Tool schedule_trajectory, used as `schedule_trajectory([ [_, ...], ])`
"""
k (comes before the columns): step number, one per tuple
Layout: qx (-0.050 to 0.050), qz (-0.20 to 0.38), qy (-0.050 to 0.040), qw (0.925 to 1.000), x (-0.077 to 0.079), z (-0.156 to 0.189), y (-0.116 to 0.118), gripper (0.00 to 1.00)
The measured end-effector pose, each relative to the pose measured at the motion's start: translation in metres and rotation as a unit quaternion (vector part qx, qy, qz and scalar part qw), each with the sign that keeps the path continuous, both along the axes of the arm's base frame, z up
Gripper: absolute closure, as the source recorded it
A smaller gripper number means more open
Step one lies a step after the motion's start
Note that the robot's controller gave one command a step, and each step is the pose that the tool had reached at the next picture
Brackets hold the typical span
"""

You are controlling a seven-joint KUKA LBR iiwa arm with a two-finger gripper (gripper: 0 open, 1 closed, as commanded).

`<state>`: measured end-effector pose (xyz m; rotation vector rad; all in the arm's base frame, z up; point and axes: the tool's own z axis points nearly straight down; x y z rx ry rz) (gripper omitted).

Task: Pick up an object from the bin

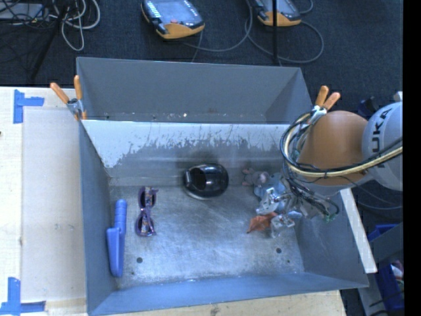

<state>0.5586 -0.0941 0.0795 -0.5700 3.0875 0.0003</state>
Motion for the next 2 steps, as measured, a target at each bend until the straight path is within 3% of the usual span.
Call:
schedule_trajectory([
  [1, 0.0, -0.001, 0.0, 1.0, 0.0, 0.0, 0.0, 1.0],
  [2, 0.0, -0.006, 0.0004, 1.0, 0.007, 0.141, 0.019, 1.0],
])
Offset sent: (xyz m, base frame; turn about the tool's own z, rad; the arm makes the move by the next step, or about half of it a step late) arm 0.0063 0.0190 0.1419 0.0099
